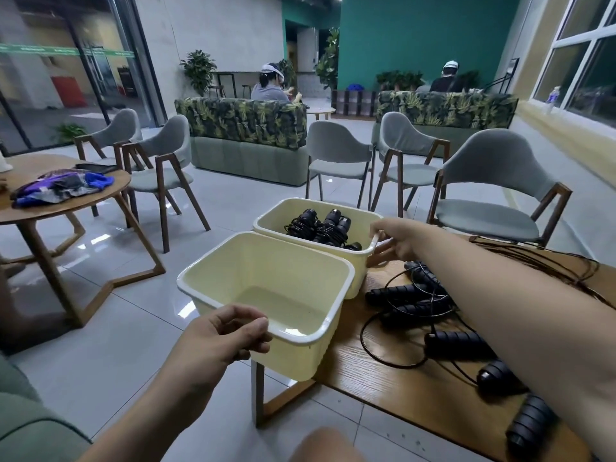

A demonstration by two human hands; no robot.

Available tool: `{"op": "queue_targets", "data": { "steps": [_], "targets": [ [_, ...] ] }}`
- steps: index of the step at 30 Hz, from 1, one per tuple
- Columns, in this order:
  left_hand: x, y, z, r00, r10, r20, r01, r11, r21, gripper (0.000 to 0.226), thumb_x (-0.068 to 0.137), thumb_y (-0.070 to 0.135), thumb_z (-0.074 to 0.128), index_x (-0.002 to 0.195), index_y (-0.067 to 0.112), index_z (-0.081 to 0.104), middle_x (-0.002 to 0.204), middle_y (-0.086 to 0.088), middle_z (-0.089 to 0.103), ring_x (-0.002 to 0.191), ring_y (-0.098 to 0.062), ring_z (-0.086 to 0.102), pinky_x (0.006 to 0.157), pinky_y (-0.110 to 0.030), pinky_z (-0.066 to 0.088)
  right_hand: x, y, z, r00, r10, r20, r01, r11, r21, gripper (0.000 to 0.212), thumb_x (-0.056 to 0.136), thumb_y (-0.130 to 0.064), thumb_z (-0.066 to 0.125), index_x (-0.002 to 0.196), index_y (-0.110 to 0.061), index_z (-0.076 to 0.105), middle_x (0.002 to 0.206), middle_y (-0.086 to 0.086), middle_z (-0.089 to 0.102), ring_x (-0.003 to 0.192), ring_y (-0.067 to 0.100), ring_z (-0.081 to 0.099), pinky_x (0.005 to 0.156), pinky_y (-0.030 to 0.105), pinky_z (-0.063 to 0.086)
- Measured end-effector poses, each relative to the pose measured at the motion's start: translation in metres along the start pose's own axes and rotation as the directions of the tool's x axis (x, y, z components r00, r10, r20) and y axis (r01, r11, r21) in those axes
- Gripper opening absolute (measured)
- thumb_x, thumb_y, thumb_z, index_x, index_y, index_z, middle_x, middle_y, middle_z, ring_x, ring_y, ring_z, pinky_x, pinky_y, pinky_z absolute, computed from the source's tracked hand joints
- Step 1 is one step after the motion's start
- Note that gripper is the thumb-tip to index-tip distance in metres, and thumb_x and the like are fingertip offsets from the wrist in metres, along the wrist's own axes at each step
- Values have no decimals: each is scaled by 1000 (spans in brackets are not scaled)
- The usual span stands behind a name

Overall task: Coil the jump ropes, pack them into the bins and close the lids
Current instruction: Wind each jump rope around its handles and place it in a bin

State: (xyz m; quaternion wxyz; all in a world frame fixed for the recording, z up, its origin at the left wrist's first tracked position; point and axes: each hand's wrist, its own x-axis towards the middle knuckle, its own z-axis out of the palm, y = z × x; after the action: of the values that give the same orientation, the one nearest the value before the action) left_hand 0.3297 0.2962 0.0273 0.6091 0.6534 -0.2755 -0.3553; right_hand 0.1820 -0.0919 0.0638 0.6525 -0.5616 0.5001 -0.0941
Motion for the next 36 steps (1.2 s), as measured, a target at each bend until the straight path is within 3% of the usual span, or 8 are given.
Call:
{"op": "queue_targets", "data": {
  "steps": [2, 7, 13, 24, 27, 30, 33, 36],
  "targets": [
    [-1, 0, 2, 1000, -1, -6, 1, 1000, 0, 11, 91, 15, 79, 100, 7, 80, 94, -23, 78, 80, -27, 74, 80, -41, 47, -2, 0, -1, 1000, -6, 2, 6, 1000, -9, 29, 95, -10, 63, 122, -3, 53, 128, 34, 67, 93, 51, 78, 70, 48, 68],
    [-8, 7, 5, 1000, 19, -3, -19, 996, 91, 13, 96, 18, 75, 105, 9, 76, 89, -21, 79, 76, -29, 74, 73, -38, 46, -6, 5, -6, 1000, -13, 27, 14, 1000, -28, 32, 101, -24, 68, 120, -1, 57, 120, 28, 71, 103, 42, 78, 98, 48, 63],
    [-22, 27, 17, 993, 119, -23, -110, 962, 250, 11, 99, 32, 72, 101, 22, 76, 66, -22, 70, 52, -24, 59, 51, -24, 47, -19, 14, -7, 996, -84, 26, 84, 996, -18, 43, 104, -31, 69, 133, -2, 57, 130, 28, 66, 108, 41, 77, 96, 51, 64],
    [-19, 58, 101, 954, 215, 207, -268, 923, 278, 13, 103, 27, 67, 102, 17, 76, 73, -12, 74, 60, -19, 66, 58, -32, 48, -108, 61, -33, 964, -267, 10, 267, 962, -59, 29, 109, -22, 62, 125, 3, 61, 124, 26, 70, 100, 39, 80, 77, 43, 68],
    [-15, 54, 139, 931, 213, 296, -299, 911, 285, 11, 104, 26, 67, 103, 19, 76, 74, -8, 75, 62, -15, 66, 56, -27, 49, -152, 85, -62, 917, -390, -87, 365, 906, -213, 18, 108, -18, 62, 119, -4, 67, 112, 18, 77, 91, 32, 82, 79, 45, 68],
    [-10, 43, 180, 900, 203, 386, -330, 896, 297, 11, 105, 22, 64, 105, 19, 75, 77, -7, 76, 63, -12, 68, 58, -27, 51, -188, 112, -92, 867, -472, -159, 398, 848, -351, 11, 107, -18, 65, 113, -9, 68, 106, 11, 79, 84, 25, 82, 65, 37, 66],
    [-6, 25, 224, 873, 211, 440, -372, 871, 320, 10, 105, 23, 65, 102, 22, 75, 79, -6, 77, 68, -15, 72, 60, -31, 51, -217, 138, -120, 837, -490, -245, 380, 841, -386, 11, 107, -18, 65, 110, -8, 68, 102, 10, 80, 79, 25, 81, 58, 32, 62],
    [-7, 8, 267, 852, 223, 474, -414, 841, 348, 7, 102, 24, 70, 98, 26, 76, 79, -1, 78, 68, -10, 73, 57, -23, 52, -240, 165, -148, 832, -464, -304, 337, 858, -387, 12, 107, -20, 66, 110, -9, 67, 98, 9, 81, 74, 23, 80, 55, 29, 60]
  ]
}}
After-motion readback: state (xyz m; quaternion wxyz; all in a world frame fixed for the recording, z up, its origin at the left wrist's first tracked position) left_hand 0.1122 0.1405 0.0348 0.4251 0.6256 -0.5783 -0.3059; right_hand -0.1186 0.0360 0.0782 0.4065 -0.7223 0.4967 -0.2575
